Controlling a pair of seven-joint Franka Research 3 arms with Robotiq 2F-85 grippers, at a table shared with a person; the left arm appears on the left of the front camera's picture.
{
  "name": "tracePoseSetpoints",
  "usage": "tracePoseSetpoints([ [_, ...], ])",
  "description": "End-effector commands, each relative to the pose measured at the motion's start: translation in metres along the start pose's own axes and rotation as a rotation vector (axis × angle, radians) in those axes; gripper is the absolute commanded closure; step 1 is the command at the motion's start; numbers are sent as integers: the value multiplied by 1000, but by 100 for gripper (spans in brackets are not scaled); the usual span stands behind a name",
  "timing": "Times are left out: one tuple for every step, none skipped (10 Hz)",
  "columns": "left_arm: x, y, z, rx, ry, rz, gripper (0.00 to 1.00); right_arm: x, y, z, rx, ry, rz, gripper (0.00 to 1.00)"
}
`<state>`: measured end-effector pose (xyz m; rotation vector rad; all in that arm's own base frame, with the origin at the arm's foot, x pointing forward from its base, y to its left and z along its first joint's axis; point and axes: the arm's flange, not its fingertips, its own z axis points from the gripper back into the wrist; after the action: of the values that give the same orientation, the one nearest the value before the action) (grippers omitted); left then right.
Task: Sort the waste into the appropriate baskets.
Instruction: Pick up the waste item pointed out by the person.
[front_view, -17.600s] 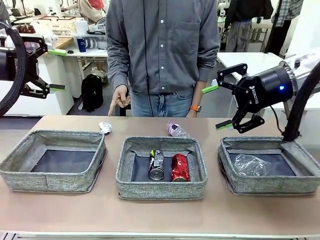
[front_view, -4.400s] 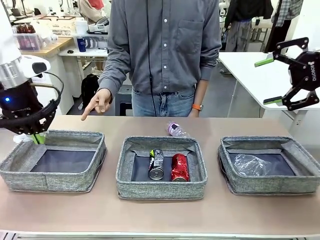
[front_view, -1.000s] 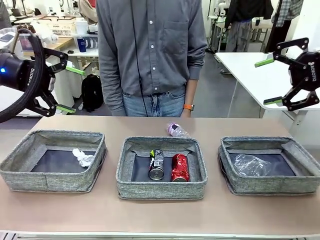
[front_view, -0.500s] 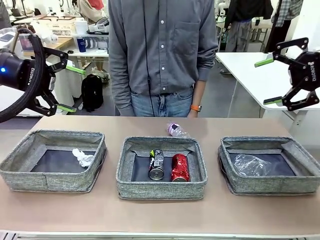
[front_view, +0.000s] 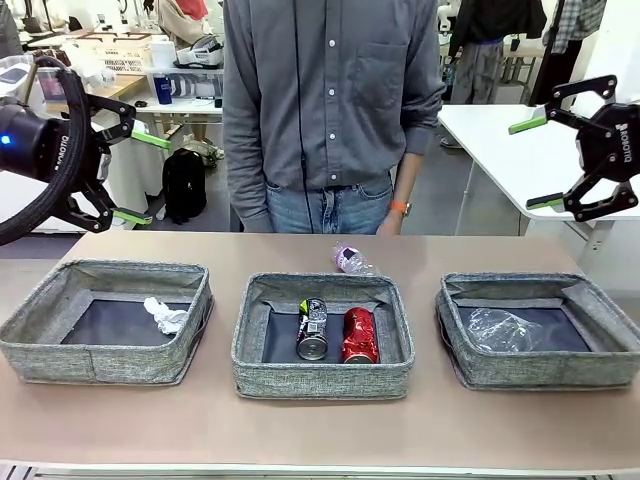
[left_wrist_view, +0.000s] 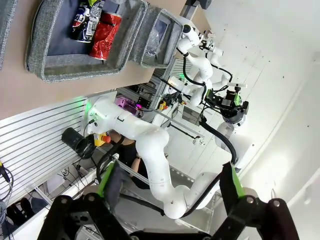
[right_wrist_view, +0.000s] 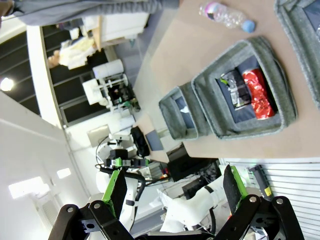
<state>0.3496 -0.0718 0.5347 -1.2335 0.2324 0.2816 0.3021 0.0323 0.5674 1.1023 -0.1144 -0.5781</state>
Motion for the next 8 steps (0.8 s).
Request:
tracePoseSetpoints([
  [-1, -4, -1, -18, 6, 6, 0, 0, 1, 0, 9, 5, -1, 0],
  [-1, -4, -1, -18, 6, 6, 0, 0, 1, 0, 9, 5, -1, 0],
  [-1, -4, -1, -18, 6, 6, 0, 0, 1, 0, 9, 5, -1, 0],
  [-1, -4, -1, -18, 6, 6, 0, 0, 1, 0, 9, 5, -1, 0],
  [-1, -4, -1, -18, 6, 6, 0, 0, 1, 0, 9, 5, -1, 0],
  [-1, -4, -1, -18, 6, 6, 0, 0, 1, 0, 9, 5, -1, 0],
  [-1, -4, -1, -18, 6, 6, 0, 0, 1, 0, 9, 5, -1, 0],
  [-1, -4, -1, -18, 6, 6, 0, 0, 1, 0, 9, 5, -1, 0],
])
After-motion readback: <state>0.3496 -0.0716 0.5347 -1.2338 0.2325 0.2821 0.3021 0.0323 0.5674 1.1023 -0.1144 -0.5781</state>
